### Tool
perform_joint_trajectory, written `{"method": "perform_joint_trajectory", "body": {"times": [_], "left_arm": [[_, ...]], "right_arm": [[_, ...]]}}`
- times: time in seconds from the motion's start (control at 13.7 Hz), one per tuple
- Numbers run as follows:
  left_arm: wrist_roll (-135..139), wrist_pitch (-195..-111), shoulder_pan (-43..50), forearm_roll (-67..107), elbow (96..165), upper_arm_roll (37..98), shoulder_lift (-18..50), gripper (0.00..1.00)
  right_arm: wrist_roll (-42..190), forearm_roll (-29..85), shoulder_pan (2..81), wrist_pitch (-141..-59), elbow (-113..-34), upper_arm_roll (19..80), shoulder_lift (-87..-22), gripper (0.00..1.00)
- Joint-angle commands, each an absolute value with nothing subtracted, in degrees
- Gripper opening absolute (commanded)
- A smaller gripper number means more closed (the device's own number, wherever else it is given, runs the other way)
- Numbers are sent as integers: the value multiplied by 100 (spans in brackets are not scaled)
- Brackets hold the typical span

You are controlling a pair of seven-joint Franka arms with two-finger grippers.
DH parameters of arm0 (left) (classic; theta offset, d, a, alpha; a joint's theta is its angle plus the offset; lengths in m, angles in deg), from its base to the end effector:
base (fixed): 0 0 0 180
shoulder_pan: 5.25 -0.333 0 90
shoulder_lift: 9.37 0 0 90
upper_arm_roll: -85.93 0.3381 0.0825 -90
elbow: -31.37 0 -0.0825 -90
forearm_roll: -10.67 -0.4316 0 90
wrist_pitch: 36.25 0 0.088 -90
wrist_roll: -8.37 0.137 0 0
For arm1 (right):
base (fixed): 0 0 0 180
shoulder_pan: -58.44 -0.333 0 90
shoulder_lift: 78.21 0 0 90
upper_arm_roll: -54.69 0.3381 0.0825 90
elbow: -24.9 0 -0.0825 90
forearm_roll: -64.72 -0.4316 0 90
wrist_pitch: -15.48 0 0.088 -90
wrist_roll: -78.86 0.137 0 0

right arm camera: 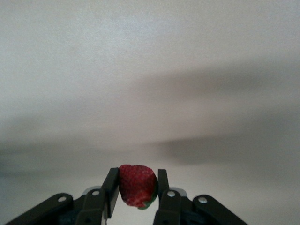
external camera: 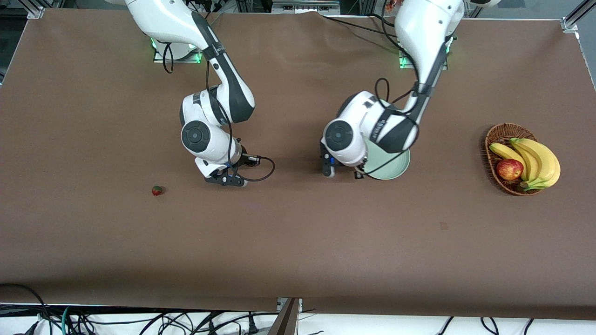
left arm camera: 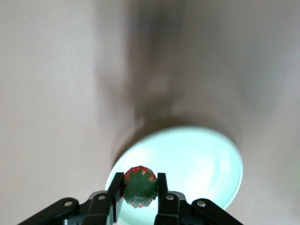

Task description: Collect all strawberries into plate

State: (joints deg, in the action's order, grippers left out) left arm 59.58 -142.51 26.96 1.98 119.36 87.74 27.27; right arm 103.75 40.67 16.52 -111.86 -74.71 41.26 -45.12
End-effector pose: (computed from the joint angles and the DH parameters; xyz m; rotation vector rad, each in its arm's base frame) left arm 0.6204 -0.3480 0.2214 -2.2018 2.0383 0.5201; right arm 0.6048 0.3653 0.2051 -2.9777 0.2581 0.2196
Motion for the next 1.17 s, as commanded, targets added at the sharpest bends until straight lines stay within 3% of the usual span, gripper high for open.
{"method": "perform_joint_trajectory", "body": {"times": [0.0, 0.07, 0.22, 0.29, 0.44, 0.59, 0.66, 0.73, 0.81, 1.03, 1.1], "left_arm": [[6576, -14163, 2052, 346, 12303, 8725, 2534, 7], [6576, -14250, 1894, 442, 12487, 8698, 2508, 8], [6568, -14644, 1726, 670, 12865, 8681, 2491, 25], [6550, -14794, 1725, 758, 13006, 8681, 2456, 25], [6524, -14980, 1760, 820, 13095, 8602, 2455, 23], [6515, -14989, 1760, 820, 13182, 8487, 2429, 23], [6515, -14998, 1760, 820, 13279, 8487, 2377, 24], [6515, -15007, 1760, 820, 13358, 8487, 2324, 31], [6515, -15007, 1760, 820, 13428, 8487, 2280, 46], [6515, -15060, 1787, 803, 13412, 8452, 2200, 100], [6506, -15060, 1787, 803, 13316, 8330, 2209, 100]], "right_arm": [[11082, 3967, 1214, -11493, -7433, 4098, -4507, 11], [11424, 3967, 951, -11747, -7433, 4098, -4438, 12], [12293, 3967, 450, -12318, -7389, 4098, -4262, 15], [12811, 3967, 186, -12530, -7197, 4098, -4061, 21], [13578, 3985, -219, -12698, -6758, 4089, -3700, 41], [13354, 4046, -221, -12690, -6747, 4080, -3698, 82], [13118, 4038, -212, -12655, -6756, 4046, -3716, 86], [13037, 4038, -203, -12507, -6799, 3984, -3794, 95], [12932, 4064, -203, -12166, -6817, 3775, -3900, 96], [11618, 4046, -159, -10857, -6800, 2985, -4313, 96], [10838, 4020, -142, -10531, -6809, 2608, -4322, 96]]}}
